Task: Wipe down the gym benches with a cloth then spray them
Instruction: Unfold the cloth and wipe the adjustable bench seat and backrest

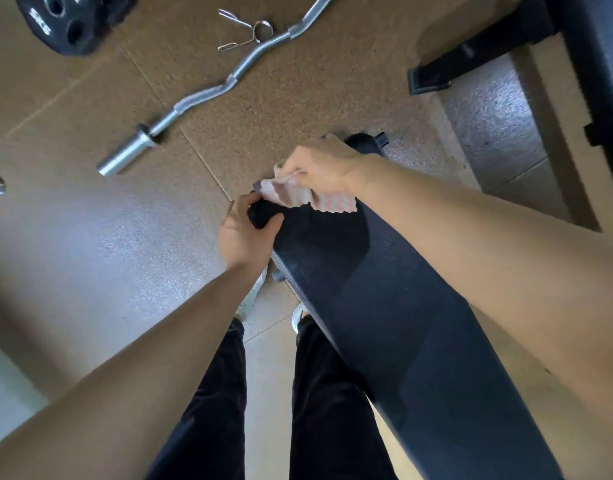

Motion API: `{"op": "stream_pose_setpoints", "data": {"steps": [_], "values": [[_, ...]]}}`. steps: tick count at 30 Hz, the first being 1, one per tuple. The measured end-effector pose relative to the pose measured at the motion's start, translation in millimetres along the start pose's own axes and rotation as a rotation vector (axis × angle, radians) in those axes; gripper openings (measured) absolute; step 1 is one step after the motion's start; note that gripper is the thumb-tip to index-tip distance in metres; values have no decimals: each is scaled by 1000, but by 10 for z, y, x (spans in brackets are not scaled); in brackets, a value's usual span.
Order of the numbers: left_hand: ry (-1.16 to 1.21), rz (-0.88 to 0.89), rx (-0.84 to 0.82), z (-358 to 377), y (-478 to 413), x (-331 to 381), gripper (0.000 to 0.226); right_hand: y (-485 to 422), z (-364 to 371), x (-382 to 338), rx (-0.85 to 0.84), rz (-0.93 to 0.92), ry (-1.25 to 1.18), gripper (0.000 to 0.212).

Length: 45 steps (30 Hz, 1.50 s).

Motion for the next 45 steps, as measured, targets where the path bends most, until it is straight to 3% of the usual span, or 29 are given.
{"op": "stream_pose_setpoints", "data": {"steps": [3, 7, 10, 12, 14, 17, 21, 25, 33, 37, 45], "values": [[-13, -5, -16, -2, 6, 15, 46, 24, -289, 127, 113, 57, -221, 27], [-32, -55, -59, -46, -16, 82, 44, 17, -794, 187, 358, 24, -434, 16], [-41, -47, -80, -88, -32, 113, 41, 9, -625, 266, 220, 62, -418, 25], [-50, -40, -75, -93, -22, 110, 40, 25, -293, 332, 44, 74, -326, 35], [-48, -20, -67, -76, -10, 89, 43, 69, -35, 351, -86, 96, -167, 31], [-42, 3, -55, -53, 15, 46, 45, 101, 44, 321, -118, 77, 6, 34], [-57, 16, -51, -33, 19, 41, 48, 185, 20, 391, -191, 31, 28, 45], [-68, 5, -65, -5, 29, 63, 48, 358, -23, 647, -81, 71, 15, 58], [-105, 25, -53, 12, 52, 90, 47, 1006, 149, 1019, 236, 293, -440, 72], [-145, 23, -74, 2, 57, 106, 46, 1368, 479, 1053, 299, 372, -624, 74], [-261, 75, -95, 40, 96, 140, 45, 1990, 932, 1086, 290, 533, -712, 69]]}}
Point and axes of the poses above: each hand's wrist, its own y-axis away from the middle knuckle, its own z-axis out of the palm, x = y × z, the point moved 6 cm from there along -y, towards the middle knuckle, and after that the axes turned 1 degree about -y, right-handed, at the moved point
